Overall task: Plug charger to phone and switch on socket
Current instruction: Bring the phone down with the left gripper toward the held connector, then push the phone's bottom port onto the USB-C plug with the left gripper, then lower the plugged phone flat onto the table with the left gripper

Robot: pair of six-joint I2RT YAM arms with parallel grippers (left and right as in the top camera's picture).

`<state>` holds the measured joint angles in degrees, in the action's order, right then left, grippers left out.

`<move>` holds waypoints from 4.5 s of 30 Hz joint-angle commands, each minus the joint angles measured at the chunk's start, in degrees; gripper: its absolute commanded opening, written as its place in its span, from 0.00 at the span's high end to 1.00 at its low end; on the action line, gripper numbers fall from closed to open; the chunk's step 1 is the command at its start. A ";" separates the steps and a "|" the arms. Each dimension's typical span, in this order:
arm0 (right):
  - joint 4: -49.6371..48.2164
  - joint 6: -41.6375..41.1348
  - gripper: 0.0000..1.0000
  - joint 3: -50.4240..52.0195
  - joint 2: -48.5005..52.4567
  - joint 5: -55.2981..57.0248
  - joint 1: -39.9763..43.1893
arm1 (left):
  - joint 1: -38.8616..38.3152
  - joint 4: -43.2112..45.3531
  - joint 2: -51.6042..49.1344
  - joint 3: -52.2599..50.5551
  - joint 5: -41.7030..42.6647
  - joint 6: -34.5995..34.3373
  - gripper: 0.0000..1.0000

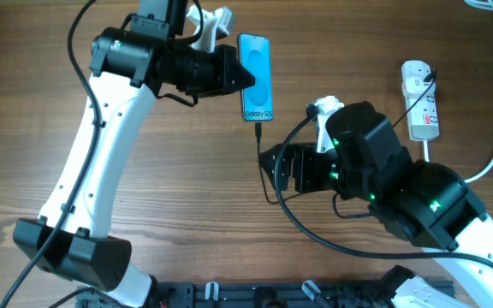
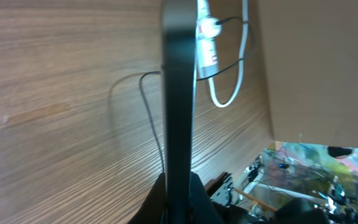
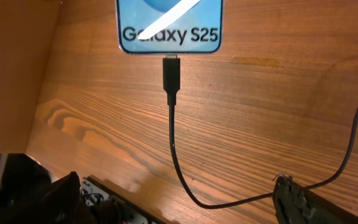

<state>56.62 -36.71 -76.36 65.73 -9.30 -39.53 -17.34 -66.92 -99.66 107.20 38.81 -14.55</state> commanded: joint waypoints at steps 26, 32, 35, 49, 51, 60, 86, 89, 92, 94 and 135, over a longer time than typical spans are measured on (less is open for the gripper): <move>1.16 -4.44 0.00 -1.53 7.17 0.92 0.39 | -0.55 -4.35 -14.53 -4.57 -3.15 5.14 0.96; 1.11 -5.49 0.00 -1.53 7.17 0.92 0.39 | -0.55 -1.42 -14.53 -8.63 -3.10 5.14 0.96; 1.16 -5.49 0.00 -1.53 7.17 0.92 0.39 | -0.55 -0.44 -14.53 -9.70 -3.10 5.09 0.96; 10.21 -7.17 0.00 -1.53 7.13 6.69 7.85 | -0.55 10.69 -14.53 -19.69 -2.64 0.24 0.96; 10.60 -6.75 0.00 -1.53 7.15 6.58 8.11 | -0.55 13.70 -14.53 -21.62 -0.59 0.15 0.96; 10.01 -6.95 0.00 -1.53 7.19 4.87 8.11 | -0.61 22.25 -15.98 -25.94 5.97 -0.81 0.96; 9.22 -6.97 0.00 -1.53 7.19 3.23 8.11 | -6.19 31.21 -21.97 -25.94 6.36 -3.93 0.96; 9.20 -6.95 0.00 -1.53 7.19 3.23 8.11 | -6.19 31.19 -21.99 -25.94 6.32 -3.93 0.96; 9.18 -6.95 0.00 -1.53 7.19 3.26 8.11 | -6.19 31.19 -22.01 -25.97 5.90 -3.93 0.95; 9.20 -6.95 0.01 -1.53 7.19 3.26 8.11 | -6.19 31.15 -22.01 -25.99 5.20 -3.93 0.95; 10.62 -6.78 0.00 -1.53 7.19 3.23 8.11 | -7.63 28.98 -22.03 -25.99 -4.92 -3.93 0.81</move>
<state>66.92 -43.31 -76.66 72.77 -5.54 -31.55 -24.82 -37.41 -121.30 81.34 36.40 -18.41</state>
